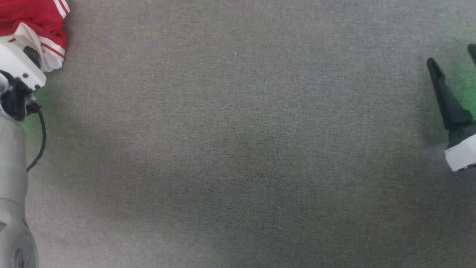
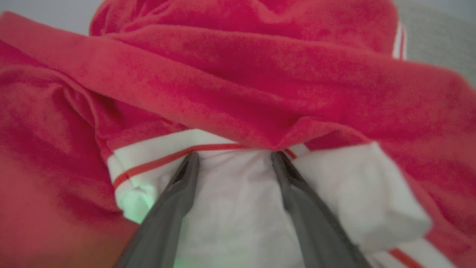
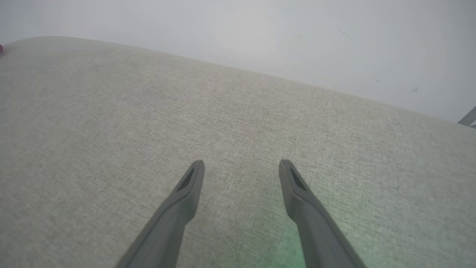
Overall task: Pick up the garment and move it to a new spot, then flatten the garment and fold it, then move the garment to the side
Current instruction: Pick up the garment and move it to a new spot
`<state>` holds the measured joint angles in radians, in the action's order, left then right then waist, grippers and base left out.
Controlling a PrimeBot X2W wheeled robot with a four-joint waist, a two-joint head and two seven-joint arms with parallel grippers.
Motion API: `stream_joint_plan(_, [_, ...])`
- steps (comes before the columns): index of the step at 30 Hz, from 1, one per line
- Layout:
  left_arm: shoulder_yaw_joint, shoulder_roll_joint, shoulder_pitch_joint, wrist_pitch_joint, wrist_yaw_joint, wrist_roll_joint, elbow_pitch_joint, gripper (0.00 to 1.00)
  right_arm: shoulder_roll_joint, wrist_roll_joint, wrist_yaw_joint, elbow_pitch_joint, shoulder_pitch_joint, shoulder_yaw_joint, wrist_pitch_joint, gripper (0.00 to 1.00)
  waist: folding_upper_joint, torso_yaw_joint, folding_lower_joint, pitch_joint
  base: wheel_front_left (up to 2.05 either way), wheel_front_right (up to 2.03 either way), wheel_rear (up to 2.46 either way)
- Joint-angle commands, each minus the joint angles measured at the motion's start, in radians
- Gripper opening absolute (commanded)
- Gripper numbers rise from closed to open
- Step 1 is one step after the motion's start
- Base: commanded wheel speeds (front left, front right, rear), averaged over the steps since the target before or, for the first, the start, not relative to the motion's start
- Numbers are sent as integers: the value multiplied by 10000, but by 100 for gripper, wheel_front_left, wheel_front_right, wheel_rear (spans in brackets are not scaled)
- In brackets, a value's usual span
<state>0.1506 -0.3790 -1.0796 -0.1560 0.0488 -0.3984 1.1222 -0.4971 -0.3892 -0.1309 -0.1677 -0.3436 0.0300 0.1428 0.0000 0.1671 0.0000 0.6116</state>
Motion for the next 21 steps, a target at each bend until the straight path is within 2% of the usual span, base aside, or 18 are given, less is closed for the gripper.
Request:
stream_joint_plan(1, [-76,303,78,-364,53,-73,407,100,-35,-60,3,-121,-23,-51,62,100,0,0,0,118,0,0,0])
stream_joint_plan(9, [-512,616,-284,-1053,122,82,1403,100,-112,-35,3,-371,61,-279,277,100,0,134,0,238,0,0,0])
stream_joint_plan(10, [-515,667,-282,-1215,217,16,1468,93,-113,-39,3,-376,60,-300,293,100,0,153,0,229,0,0,0])
stream_joint_plan(11, [-473,687,-280,-1137,242,-60,1483,27,-117,-41,3,-376,63,-337,305,100,0,185,0,216,0,0,0])
stream_joint_plan(12, [-464,643,-330,-1068,235,-63,1492,0,-117,-35,3,-370,66,-366,316,100,0,212,0,195,0,0,0])
stream_joint_plan(21, [-722,-171,-1062,249,353,180,983,0,55,-4,3,-183,57,-501,193,100,0,431,0,-323,0,0,0])
